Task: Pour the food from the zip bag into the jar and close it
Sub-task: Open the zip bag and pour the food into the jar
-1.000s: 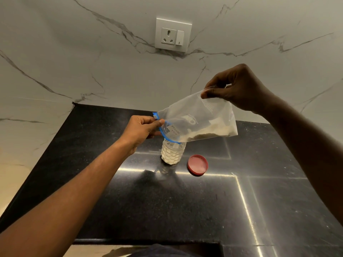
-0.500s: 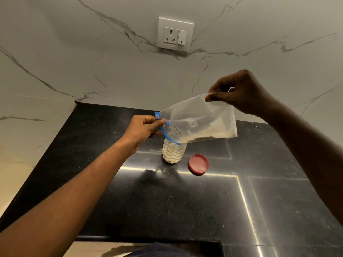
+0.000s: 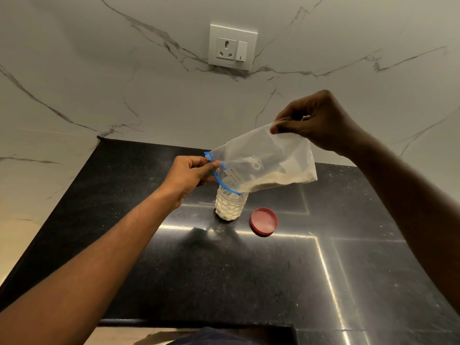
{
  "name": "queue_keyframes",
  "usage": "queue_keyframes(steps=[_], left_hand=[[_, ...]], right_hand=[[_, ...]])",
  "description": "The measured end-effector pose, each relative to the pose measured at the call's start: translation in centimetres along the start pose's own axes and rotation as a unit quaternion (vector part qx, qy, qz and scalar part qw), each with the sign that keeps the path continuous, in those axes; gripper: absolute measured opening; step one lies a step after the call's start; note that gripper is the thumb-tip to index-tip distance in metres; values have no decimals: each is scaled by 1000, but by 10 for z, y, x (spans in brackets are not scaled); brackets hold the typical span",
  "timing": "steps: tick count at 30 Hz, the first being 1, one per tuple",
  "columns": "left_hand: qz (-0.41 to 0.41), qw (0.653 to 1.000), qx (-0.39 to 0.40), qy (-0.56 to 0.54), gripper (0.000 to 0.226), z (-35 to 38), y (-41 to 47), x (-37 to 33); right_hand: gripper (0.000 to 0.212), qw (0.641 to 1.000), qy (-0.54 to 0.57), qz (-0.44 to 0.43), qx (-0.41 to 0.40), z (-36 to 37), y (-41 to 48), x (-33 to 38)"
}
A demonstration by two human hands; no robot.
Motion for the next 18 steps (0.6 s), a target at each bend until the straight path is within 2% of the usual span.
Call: queue_keyframes(steps=[8, 18], left_hand=[[-3, 1000, -1, 6, 14, -1, 0, 6], [-11, 1000, -6, -8, 11, 0, 2, 8]], right_hand=[[32, 1000, 21, 16, 10, 2, -1, -3], [32, 1000, 23, 4, 14, 4, 7, -2]])
Point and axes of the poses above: each hand's wrist, its own y-axis towards the middle knuckle, its own z-axis out of the palm, x = y × z, the point moved 1 cm from there along y, towards the middle knuckle, and after that the axes turned 3 degrees about y, right-handed, at the moved point
